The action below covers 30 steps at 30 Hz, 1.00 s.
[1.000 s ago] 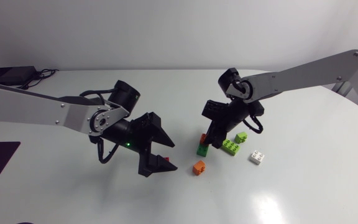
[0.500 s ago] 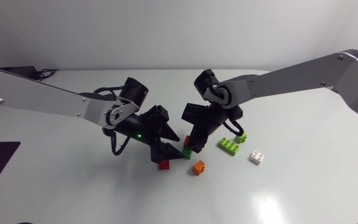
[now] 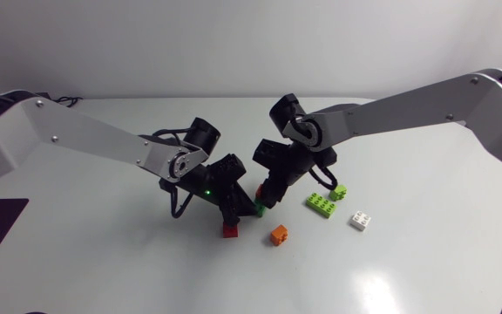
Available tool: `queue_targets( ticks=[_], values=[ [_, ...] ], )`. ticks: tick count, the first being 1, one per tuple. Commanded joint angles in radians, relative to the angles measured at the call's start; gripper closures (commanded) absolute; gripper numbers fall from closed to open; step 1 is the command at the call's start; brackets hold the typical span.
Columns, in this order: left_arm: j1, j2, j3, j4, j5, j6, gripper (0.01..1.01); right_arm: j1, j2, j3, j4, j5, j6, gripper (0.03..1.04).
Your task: Separate the duplo bricks
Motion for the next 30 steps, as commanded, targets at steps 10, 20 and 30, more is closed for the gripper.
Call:
queue_targets(
  ticks=[10, 20, 30],
  values=[
    [-0.007, 0.039, 0.047, 0.054, -0.031, -0.054, 0.784, 0.005, 0.024, 0.001, -0.001, 0.008, 0.03, 0.86],
    [-0.006, 0.065, 0.054, 0.08, -0.049, -0.063, 0.784, 0.024, 0.012, 0.009, -0.013, 0.007, 0.047, 0.86],
    [-0.003, 0.067, 0.038, 0.083, -0.051, -0.057, 0.784, 0.007, 0.001, 0.065, -0.067, -0.022, 0.073, 0.86]
  ],
)
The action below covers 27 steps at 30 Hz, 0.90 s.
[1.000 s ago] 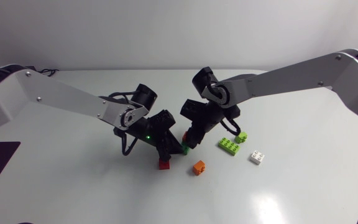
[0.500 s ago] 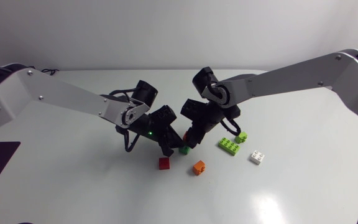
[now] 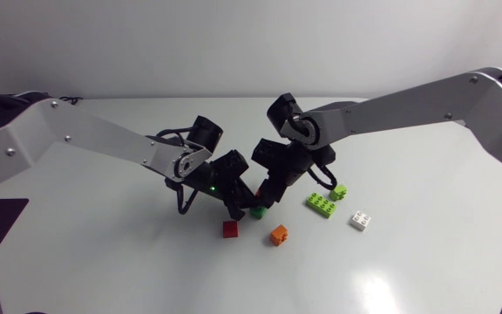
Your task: Separate the duplo bricks
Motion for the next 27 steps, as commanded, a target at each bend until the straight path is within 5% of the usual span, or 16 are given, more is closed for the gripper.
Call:
queue_targets(
  ticks=[1, 14, 27],
  values=[
    [-0.001, 0.022, 0.007, 0.002, -0.003, -0.015, 0.784, -0.009, 0.001, 0.05, -0.026, -0.032, 0.03, 0.86],
    [0.001, 0.018, -0.01, 0.011, -0.004, -0.012, 0.784, -0.086, -0.008, 0.102, -0.078, -0.161, 0.082, 0.86],
    [-0.025, -0.047, -0.042, 0.011, 0.008, -0.012, 0.784, -0.193, -0.284, -0.31, 0.017, -0.112, -0.049, 0.86]
  ],
)
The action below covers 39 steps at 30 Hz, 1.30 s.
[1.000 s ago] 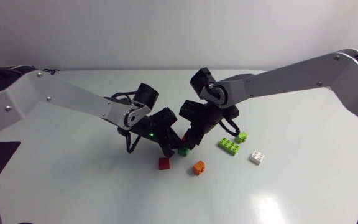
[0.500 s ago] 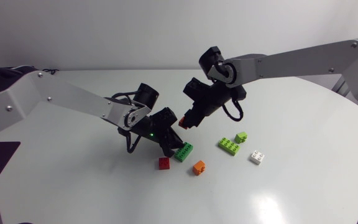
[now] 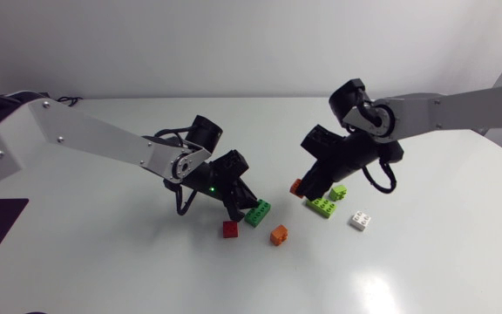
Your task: Separate the duplo bricks
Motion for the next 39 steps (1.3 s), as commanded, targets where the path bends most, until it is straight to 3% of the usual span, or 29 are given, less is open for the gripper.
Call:
queue_targets(
  ticks=[1, 7, 18, 22, 28, 34, 39],
  values=[
    [-0.015, -0.019, -0.021, 0.004, 0.009, -0.013, 0.784, 0.003, -0.03, -0.096, 0.026, 0.008, -0.035, 0.86],
    [-0.011, -0.019, -0.026, 0.002, 0.009, -0.013, 0.784, 0.021, -0.036, -0.216, 0.118, 0.008, -0.038, 0.86],
    [-0.003, -0.037, -0.041, 0.002, 0.006, -0.014, 0.782, 0.064, 0.005, -0.285, 0.235, 0.01, -0.007, 0.83],
    [-0.001, -0.037, -0.041, 0.002, 0.006, -0.014, 0.78, 0.064, 0.005, -0.3, 0.233, 0.013, -0.012, 0.46],
    [-0.003, -0.04, -0.04, 0.002, 0.006, -0.017, 0.779, 0.055, -0.01, -0.314, 0.233, 0.013, -0.023, 0.13],
    [-0.003, -0.059, -0.044, 0.001, 0.005, -0.02, 0.767, 0.059, -0.065, -0.302, 0.21, 0.024, -0.024, 0.13],
    [-0.004, -0.109, -0.076, 0.001, 0.005, -0.016, 0.766, 0.118, -0.095, -0.269, 0.173, 0.062, 0.016, 0.13]
  ],
)
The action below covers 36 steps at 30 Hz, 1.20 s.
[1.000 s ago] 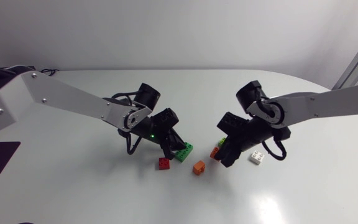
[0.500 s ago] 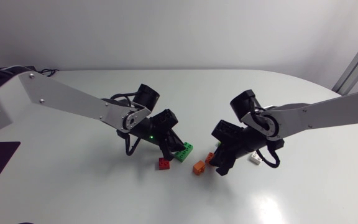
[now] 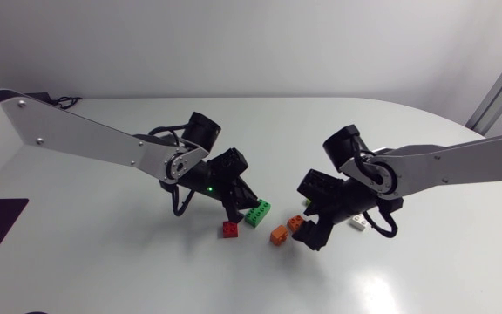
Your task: Separate the duplo bricks
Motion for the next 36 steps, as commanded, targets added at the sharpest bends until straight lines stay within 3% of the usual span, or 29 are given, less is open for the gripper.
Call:
queue_targets(
  ticks=[1, 11, 19, 36],
  values=[
    [0.002, -0.051, -0.039, 0.001, 0.004, -0.016, 0.766, 0.039, -0.019, 0.024, -0.034, 0.022, 0.025, 0.13],
    [-0.047, -0.088, -0.064, 0.004, 0.006, -0.005, 0.764, 0.127, -0.036, 0.026, -0.048, 0.074, 0.105, 0.16],
    [-0.135, -0.088, -0.066, -0.026, 0.006, 0.017, 0.764, 0.073, -0.126, -0.08, -0.034, 0.062, 0.091, 0.16],
    [-0.136, -0.052, -0.082, -0.037, 0.006, 0.044, 0.766, 0.036, -0.171, -0.108, -0.04, 0.051, 0.068, 0.16]
  ],
)
